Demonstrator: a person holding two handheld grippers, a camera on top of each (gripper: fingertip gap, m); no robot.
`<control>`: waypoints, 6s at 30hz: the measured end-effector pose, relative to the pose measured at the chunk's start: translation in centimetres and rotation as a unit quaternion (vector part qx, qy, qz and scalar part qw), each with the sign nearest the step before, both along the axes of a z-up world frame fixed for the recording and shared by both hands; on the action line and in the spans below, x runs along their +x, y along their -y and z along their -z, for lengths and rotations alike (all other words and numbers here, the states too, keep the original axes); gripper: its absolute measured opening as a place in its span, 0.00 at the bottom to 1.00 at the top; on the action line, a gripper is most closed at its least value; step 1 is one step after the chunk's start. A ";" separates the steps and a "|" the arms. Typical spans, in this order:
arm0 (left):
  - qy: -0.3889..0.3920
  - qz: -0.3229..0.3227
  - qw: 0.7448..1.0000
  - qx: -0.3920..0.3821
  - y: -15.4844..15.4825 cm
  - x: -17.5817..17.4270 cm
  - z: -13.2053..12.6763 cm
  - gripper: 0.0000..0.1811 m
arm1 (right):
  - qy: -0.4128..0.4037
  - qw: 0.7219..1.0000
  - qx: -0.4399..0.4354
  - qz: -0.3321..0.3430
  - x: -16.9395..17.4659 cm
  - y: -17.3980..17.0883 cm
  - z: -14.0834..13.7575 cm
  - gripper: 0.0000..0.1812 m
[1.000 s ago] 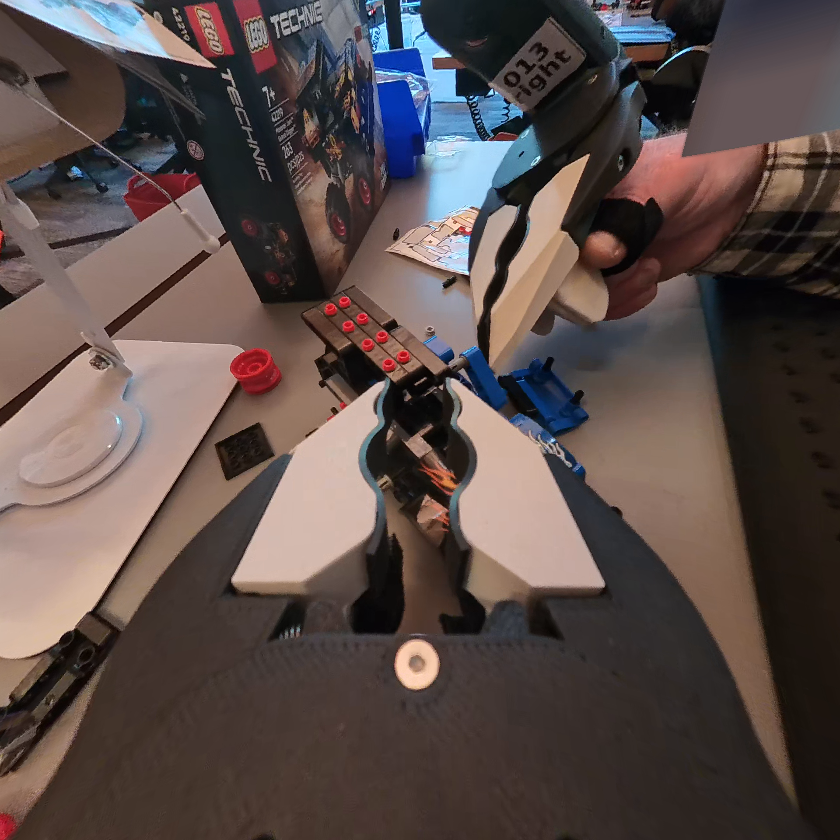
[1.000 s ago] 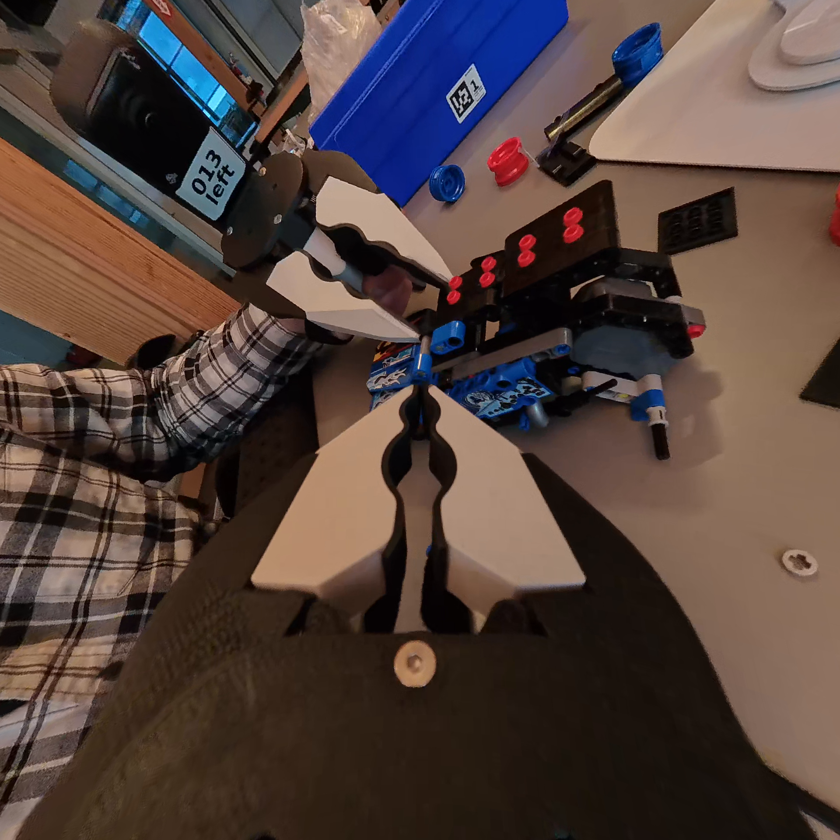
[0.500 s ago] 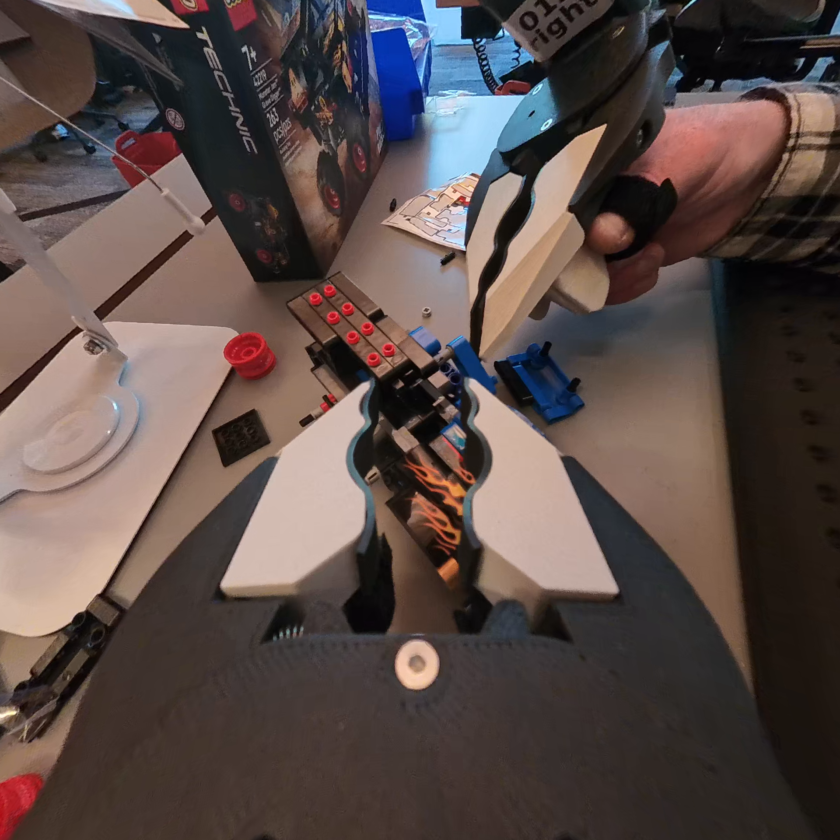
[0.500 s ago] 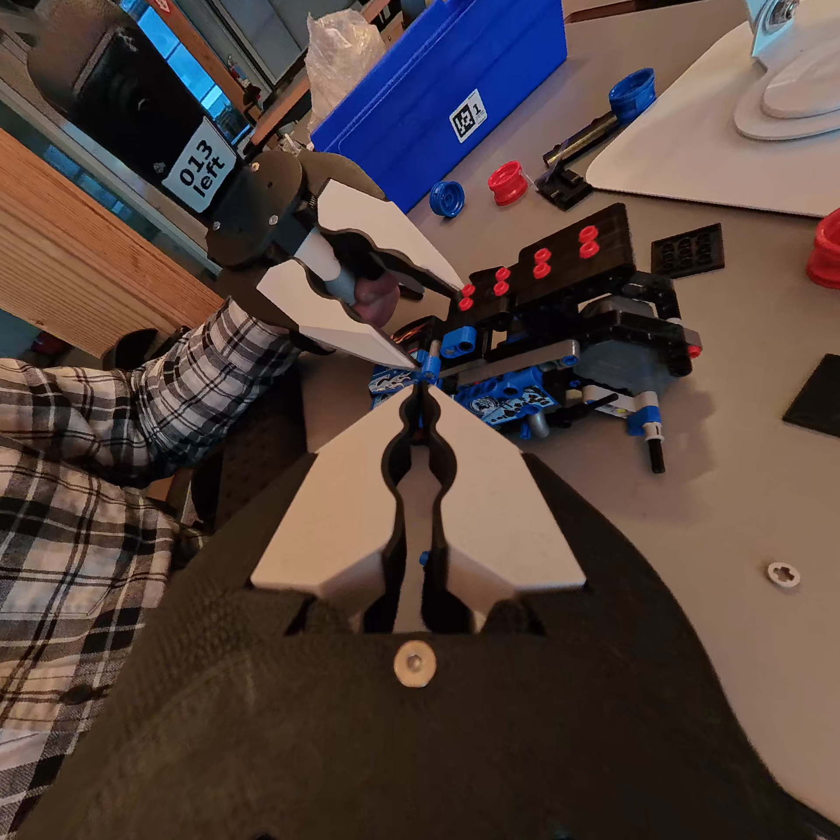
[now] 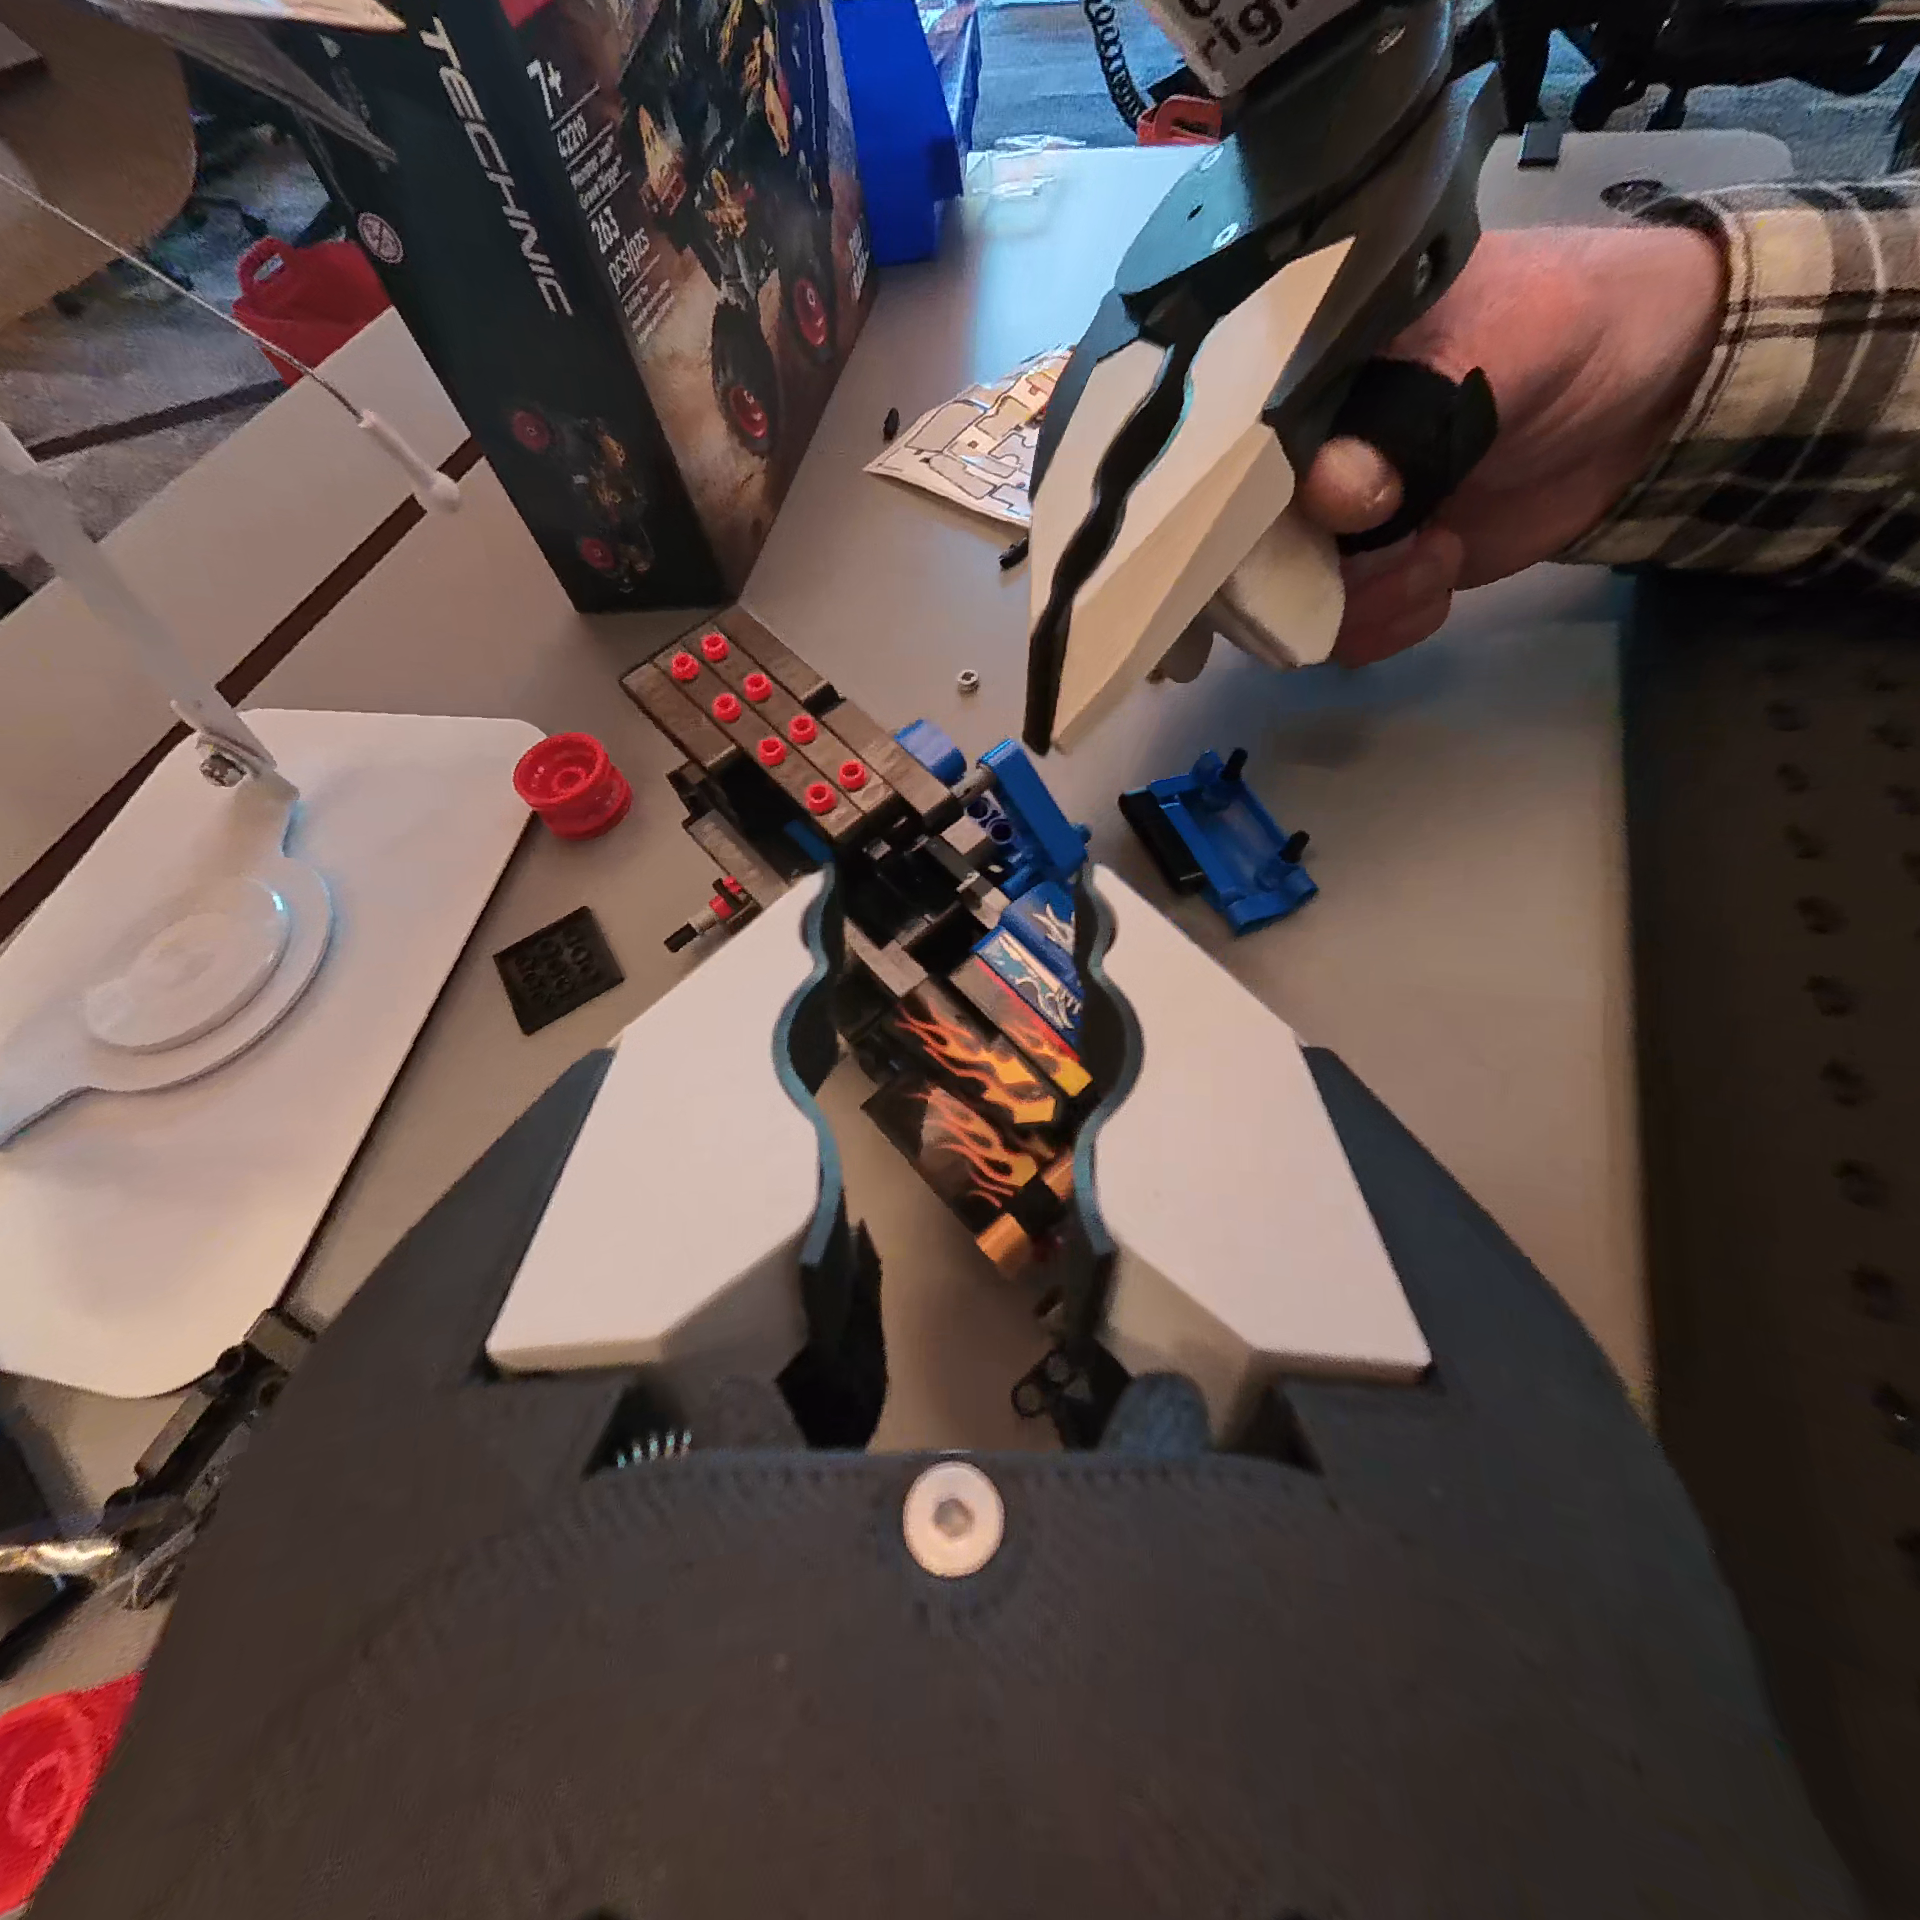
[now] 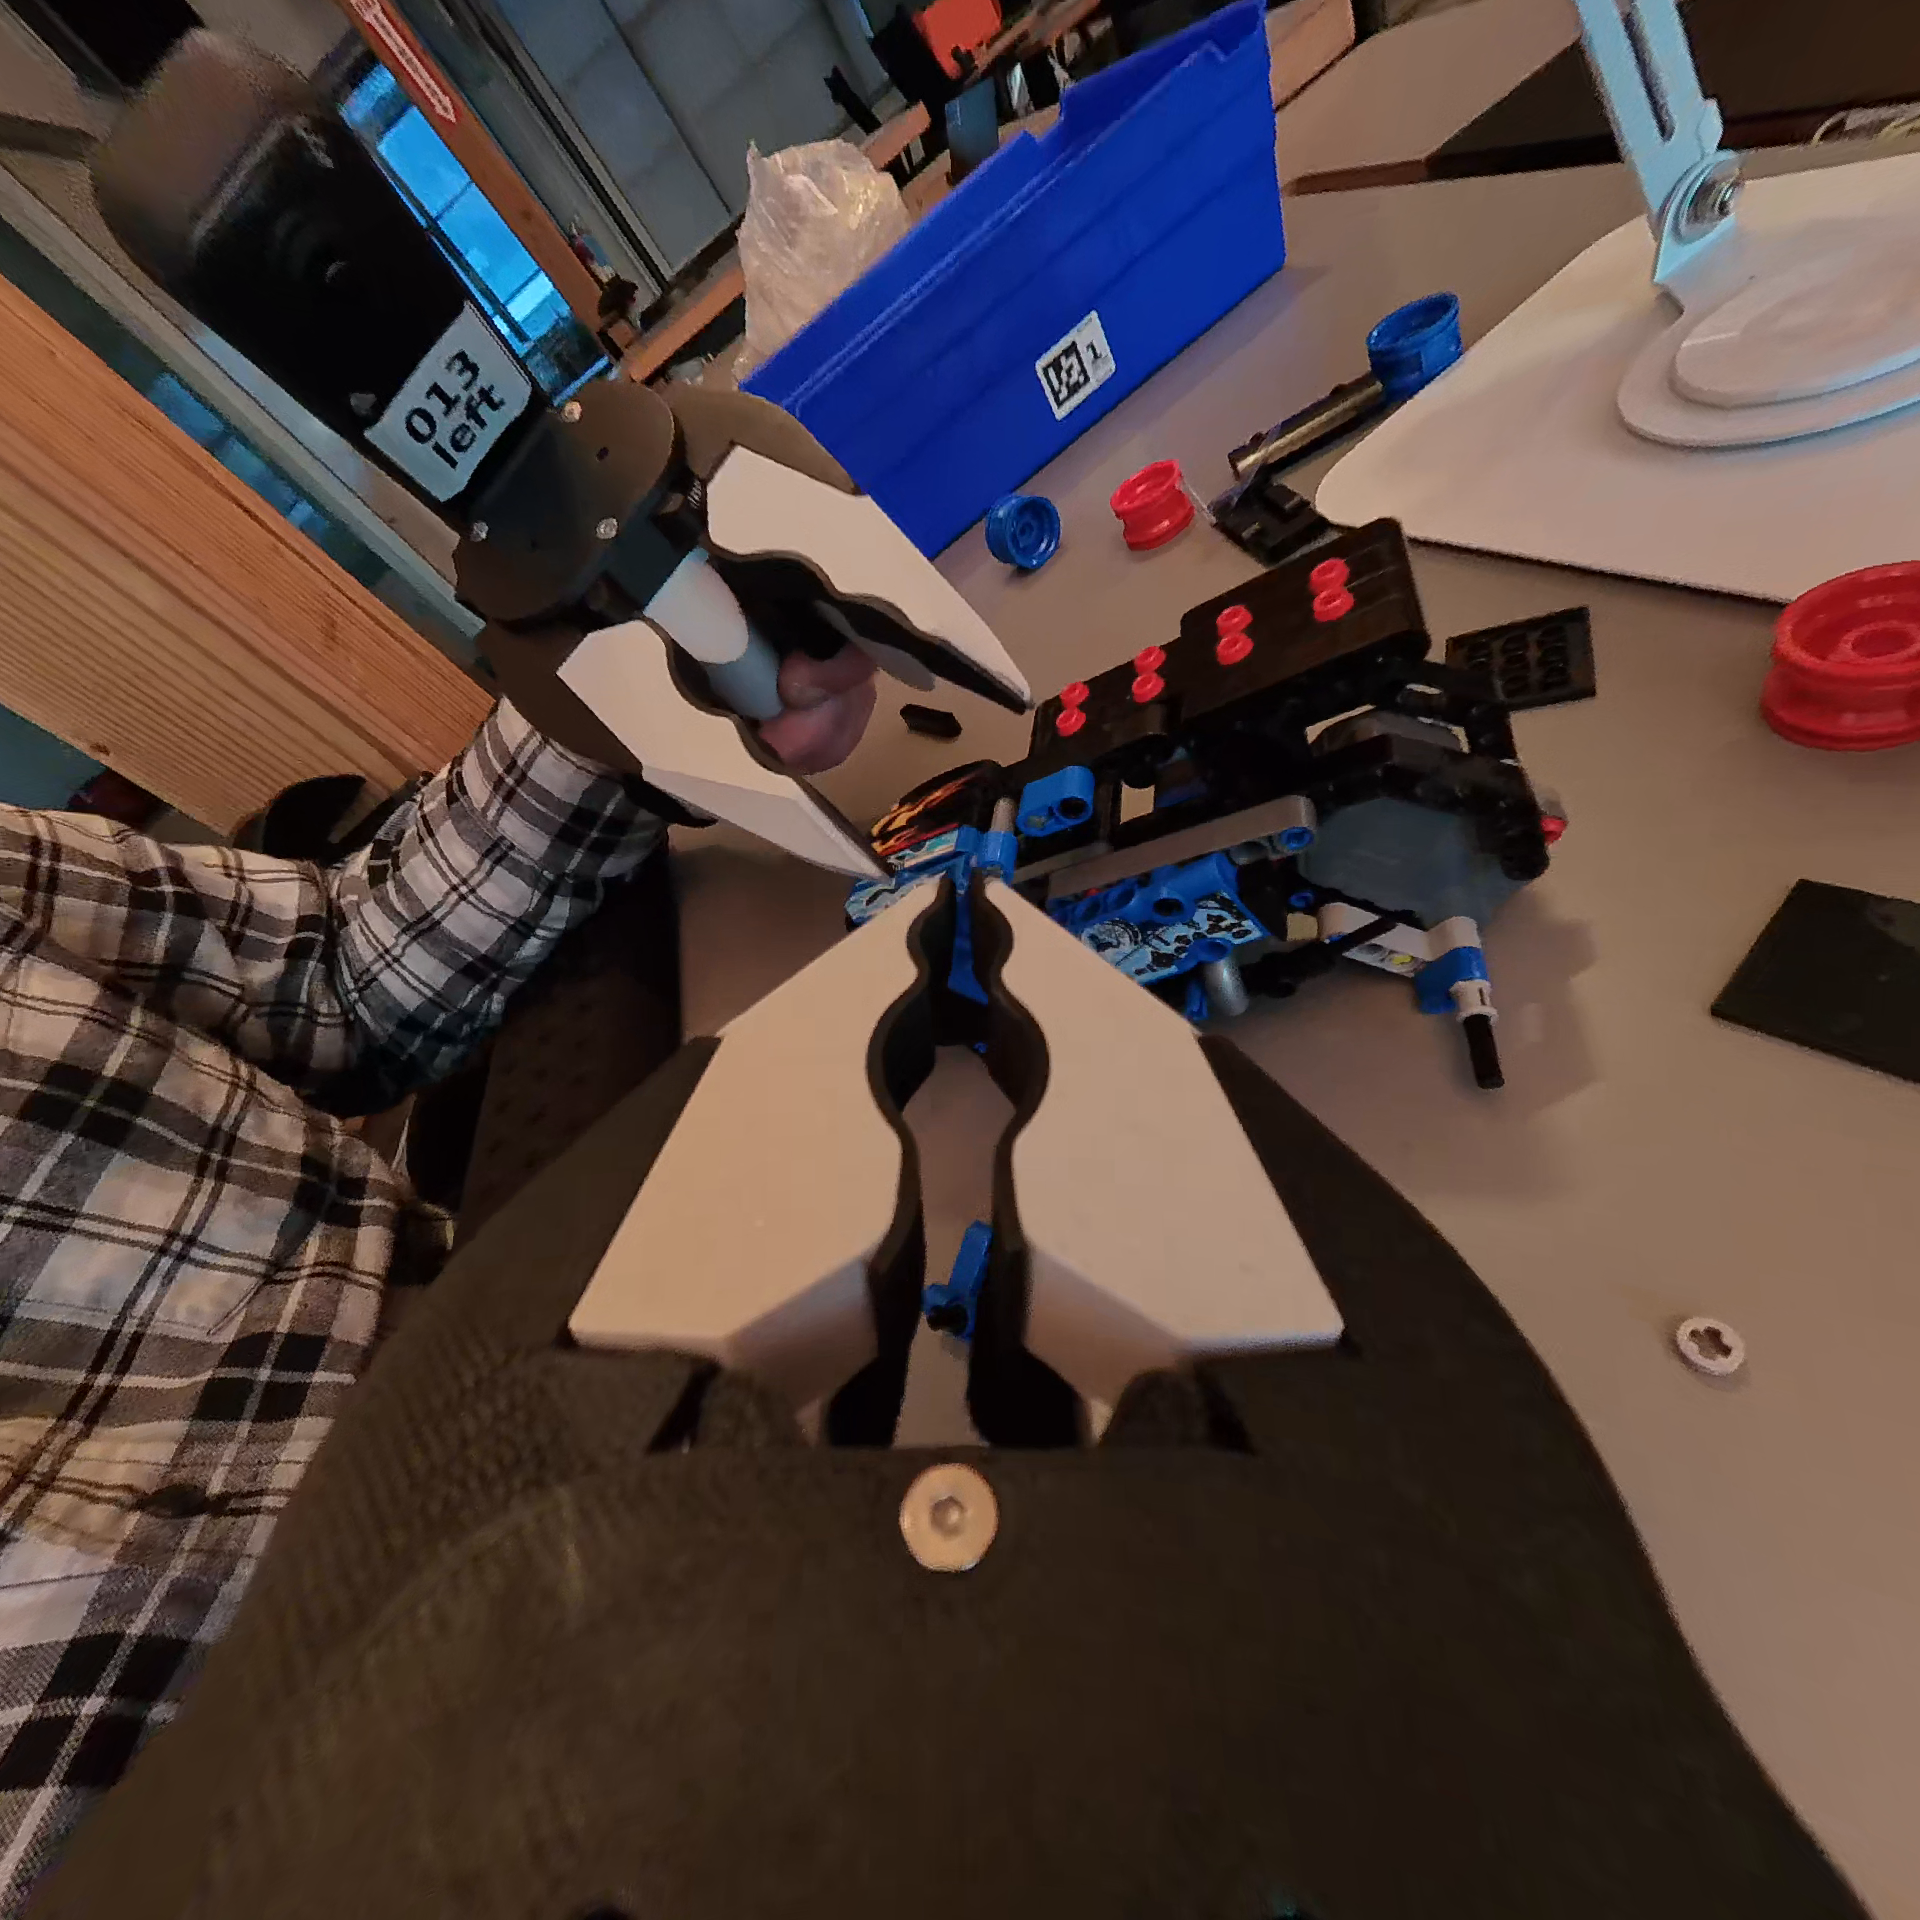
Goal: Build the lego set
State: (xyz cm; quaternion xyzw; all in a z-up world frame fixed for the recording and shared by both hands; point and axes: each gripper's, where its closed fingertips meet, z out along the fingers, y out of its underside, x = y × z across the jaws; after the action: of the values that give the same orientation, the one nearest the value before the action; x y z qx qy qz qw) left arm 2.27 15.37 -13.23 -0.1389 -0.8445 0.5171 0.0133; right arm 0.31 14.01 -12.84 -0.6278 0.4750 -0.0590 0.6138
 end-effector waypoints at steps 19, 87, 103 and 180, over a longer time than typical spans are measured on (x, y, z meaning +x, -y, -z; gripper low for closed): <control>-0.014 0.000 0.999 0.034 0.6 -0.9 1.1 0.25 | 0.029 0.998 -0.046 0.009 0.7 -1.4 0.4 0.00; 0.077 -0.006 0.997 0.025 1.3 0.8 1.1 0.13 | 0.011 0.991 -0.125 0.037 2.0 -1.0 0.5 0.00; 0.079 0.003 0.996 0.031 1.6 1.5 1.3 0.14 | 0.152 0.905 -0.395 -0.033 3.7 -0.1 0.0 0.16; 0.163 0.002 0.978 0.127 3.4 3.9 1.8 0.15 | 0.127 0.876 -0.447 -0.128 6.9 2.5 0.6 0.30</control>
State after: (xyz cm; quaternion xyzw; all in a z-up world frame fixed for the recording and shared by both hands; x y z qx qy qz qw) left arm 6.19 11.98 -15.06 -0.2207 -0.8936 0.3761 -0.1062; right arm 7.18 11.50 -13.46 -0.8776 0.2313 -0.2658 0.3250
